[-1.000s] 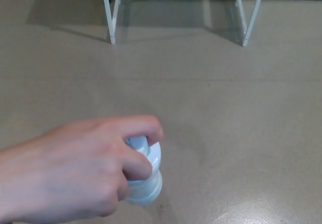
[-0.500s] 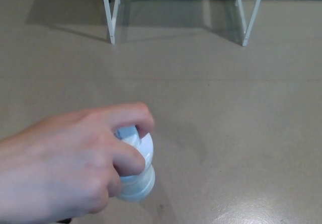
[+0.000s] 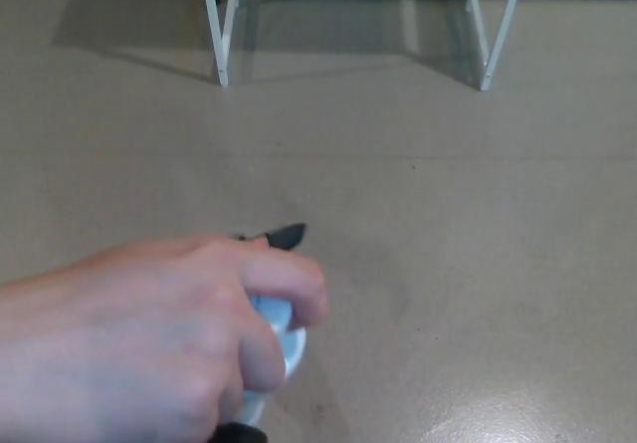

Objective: The robot picks up a bottle from a person using its left hand and walk towards the table in frontand put the bottle on the table.

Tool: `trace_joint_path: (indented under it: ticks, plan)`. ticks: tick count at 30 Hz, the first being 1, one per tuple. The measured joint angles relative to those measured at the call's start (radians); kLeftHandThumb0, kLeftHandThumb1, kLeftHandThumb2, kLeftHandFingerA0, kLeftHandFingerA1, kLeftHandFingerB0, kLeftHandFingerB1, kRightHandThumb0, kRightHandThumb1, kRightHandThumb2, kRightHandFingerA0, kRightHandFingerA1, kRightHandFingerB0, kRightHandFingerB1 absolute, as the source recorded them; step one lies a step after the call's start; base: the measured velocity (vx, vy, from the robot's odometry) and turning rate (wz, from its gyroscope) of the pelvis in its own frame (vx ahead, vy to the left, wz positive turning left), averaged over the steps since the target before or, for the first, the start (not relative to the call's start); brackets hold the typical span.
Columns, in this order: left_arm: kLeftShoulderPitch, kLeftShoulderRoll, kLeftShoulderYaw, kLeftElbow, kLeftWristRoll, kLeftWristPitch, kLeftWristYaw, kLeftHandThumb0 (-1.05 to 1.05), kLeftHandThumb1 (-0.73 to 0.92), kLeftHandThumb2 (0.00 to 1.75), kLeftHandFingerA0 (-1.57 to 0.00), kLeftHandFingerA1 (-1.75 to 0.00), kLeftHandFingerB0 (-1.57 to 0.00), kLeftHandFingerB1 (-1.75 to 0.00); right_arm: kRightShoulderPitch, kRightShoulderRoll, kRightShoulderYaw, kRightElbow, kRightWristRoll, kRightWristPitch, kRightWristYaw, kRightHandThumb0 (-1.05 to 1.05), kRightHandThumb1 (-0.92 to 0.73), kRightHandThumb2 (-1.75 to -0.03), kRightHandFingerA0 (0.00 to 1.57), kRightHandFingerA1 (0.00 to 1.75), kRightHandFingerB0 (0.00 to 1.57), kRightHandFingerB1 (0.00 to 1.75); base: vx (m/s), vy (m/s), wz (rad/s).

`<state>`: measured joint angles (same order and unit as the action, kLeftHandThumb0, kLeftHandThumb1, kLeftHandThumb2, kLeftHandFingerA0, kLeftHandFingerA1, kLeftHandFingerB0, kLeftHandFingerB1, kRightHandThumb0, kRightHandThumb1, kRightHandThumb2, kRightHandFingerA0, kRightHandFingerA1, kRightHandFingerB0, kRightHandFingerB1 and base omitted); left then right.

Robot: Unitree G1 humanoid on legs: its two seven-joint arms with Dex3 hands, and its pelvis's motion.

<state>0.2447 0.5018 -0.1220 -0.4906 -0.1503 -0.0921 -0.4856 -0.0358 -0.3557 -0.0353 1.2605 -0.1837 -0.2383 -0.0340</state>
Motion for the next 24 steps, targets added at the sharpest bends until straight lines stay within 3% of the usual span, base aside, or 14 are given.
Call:
trace_joint_path:
  ticks: [1,2,3,10,11,12,13,14,17,18,19,24]
  plan:
    - [-0.001,0.006,-0.002,-0.013,-0.011,0.017,-0.01,-0.73,0.44,0.58,-0.06,-0.36,0.0,-0.2,0.0,-0.002,-0.001,0.0,0.0,0.002,0.003,-0.28,-0.64,-0.59,0.66,0.47,0.47,0.38,0.0,0.0,0.0]
    - [-0.001,0.01,-0.003,-0.022,-0.019,0.031,-0.018,-0.73,0.44,0.58,-0.06,-0.36,0.0,-0.2,-0.001,-0.002,-0.002,0.0,0.0,0.004,0.006,-0.28,-0.64,-0.59,0.66,0.47,0.47,0.38,0.0,0.0,0.0]
    - [-0.003,0.012,-0.005,-0.027,-0.025,0.043,-0.024,-0.6,0.35,0.8,0.0,-0.4,0.0,-0.16,-0.001,-0.002,-0.004,0.001,0.0,0.006,0.008,-0.28,-0.64,-0.59,0.68,0.47,0.48,0.38,0.0,0.0,0.0]
    - [-0.029,0.002,-0.037,-0.07,-0.038,0.11,-0.044,-0.66,0.38,0.76,-0.11,-0.45,-0.03,-0.16,0.0,-0.002,-0.007,0.003,0.001,0.016,0.021,-0.26,-0.65,-0.59,0.66,0.47,0.48,0.39,0.0,0.0,0.0]
    - [-0.033,-0.002,-0.044,-0.077,-0.035,0.117,-0.043,-0.26,0.81,0.66,-1.08,-0.62,-0.45,-0.36,-0.001,-0.002,-0.007,0.003,0.001,0.017,0.022,-0.26,-0.64,-0.59,0.66,0.47,0.49,0.39,0.0,0.0,0.0]
    - [-0.038,-0.006,-0.051,-0.086,-0.03,0.128,-0.042,-0.26,0.81,0.66,-1.08,-0.62,-0.45,-0.36,-0.001,-0.002,-0.008,0.003,0.001,0.018,0.023,-0.26,-0.64,-0.59,0.66,0.47,0.49,0.39,0.0,0.0,0.0]
    - [-0.038,-0.023,-0.059,-0.087,-0.025,0.128,-0.036,-0.18,0.83,0.66,-1.19,-0.78,-0.64,-0.42,-0.001,-0.002,-0.008,0.004,0.001,0.019,0.024,-0.27,-0.64,-0.59,0.67,0.47,0.49,0.38,0.0,0.0,0.0]
    - [-0.031,-0.078,-0.08,-0.086,-0.011,0.128,-0.01,-0.12,0.75,0.8,-1.12,-1.25,-0.89,-0.72,0.0,-0.002,-0.008,0.004,0.001,0.021,0.026,-0.26,-0.64,-0.59,0.67,0.47,0.49,0.39,0.0,0.0,0.0]
    - [-0.006,-0.17,-0.122,-0.086,0.023,0.125,0.038,-0.12,0.75,0.8,-1.12,-1.25,-0.89,-0.72,-0.001,-0.002,-0.008,0.004,0.001,0.021,0.028,-0.26,-0.64,-0.59,0.67,0.47,0.49,0.39,0.0,0.0,0.0]
    - [0.004,-0.197,-0.132,-0.086,0.038,0.122,0.055,-0.1,0.7,0.9,-1.02,-1.37,-0.78,-1.14,0.0,-0.002,-0.008,0.004,0.001,0.021,0.029,-0.27,-0.65,-0.59,0.66,0.47,0.48,0.38,0.0,0.0,0.0]
    - [0.012,-0.22,-0.14,-0.086,0.053,0.119,0.072,-0.1,0.71,0.9,-0.99,-1.4,-0.72,-1.24,0.0,-0.002,-0.009,0.004,0.001,0.021,0.03,-0.27,-0.65,-0.59,0.66,0.46,0.49,0.39,0.0,0.0,0.0]
    - [0.058,-0.306,-0.175,-0.055,0.131,0.093,0.153,-0.12,0.73,0.89,-0.99,-1.41,-0.72,-1.25,0.0,-0.003,-0.009,0.004,0.001,0.021,0.038,-0.27,-0.65,-0.59,0.66,0.46,0.48,0.38,0.0,0.0,0.0]
